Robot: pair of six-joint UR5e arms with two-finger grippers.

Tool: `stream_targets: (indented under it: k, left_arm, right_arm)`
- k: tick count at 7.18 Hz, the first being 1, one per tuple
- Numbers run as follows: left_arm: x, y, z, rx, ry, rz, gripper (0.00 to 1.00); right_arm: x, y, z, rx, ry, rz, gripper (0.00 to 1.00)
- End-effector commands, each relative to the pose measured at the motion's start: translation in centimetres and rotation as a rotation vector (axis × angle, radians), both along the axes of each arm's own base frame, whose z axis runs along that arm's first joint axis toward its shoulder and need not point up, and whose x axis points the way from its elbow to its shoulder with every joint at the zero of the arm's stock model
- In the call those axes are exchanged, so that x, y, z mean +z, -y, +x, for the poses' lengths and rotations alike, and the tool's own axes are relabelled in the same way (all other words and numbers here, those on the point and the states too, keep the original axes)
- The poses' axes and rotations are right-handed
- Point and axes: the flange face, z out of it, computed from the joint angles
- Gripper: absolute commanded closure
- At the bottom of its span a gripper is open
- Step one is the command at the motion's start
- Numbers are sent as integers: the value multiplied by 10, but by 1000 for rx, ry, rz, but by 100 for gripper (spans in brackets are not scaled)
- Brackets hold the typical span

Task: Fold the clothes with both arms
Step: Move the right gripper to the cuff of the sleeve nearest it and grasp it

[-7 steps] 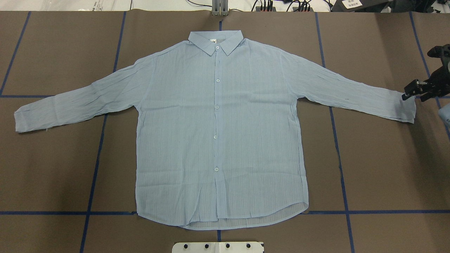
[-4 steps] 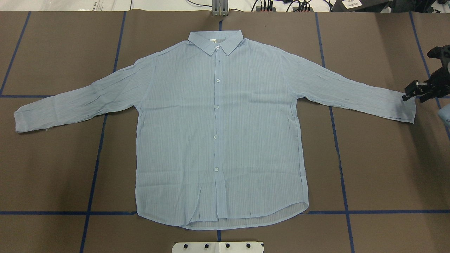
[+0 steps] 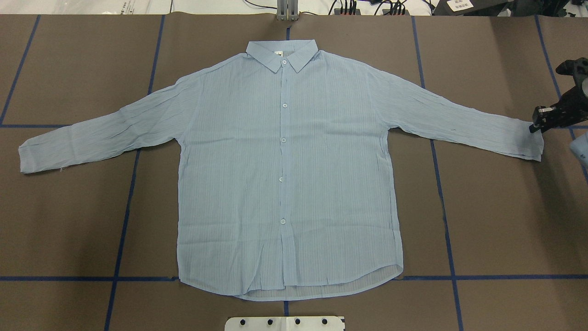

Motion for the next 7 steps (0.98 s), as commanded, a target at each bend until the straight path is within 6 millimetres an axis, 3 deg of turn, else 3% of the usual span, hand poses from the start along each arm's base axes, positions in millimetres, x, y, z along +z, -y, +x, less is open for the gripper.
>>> stream_targets:
  k: [1,2,4,6,7]
  left_arm:
    - [-1,0,0,-1,0,1,0]
    - [-1,0,0,-1,0,1,0]
    - [-4,0,-1,-2,-1,7,0]
    - [-4,0,0,0,-1,7,0]
    - [-2,0,0,0,-2,1,0]
  right_arm:
    - [-11,7,-1,-3,18,14,100]
    - [-32,6,3,-15,101,9,100]
    - [-110,11,2,38,172,14,100]
    - [-216,3,-64,135,249,-105,100]
    - [-278,9,-135,171,268,-185,100]
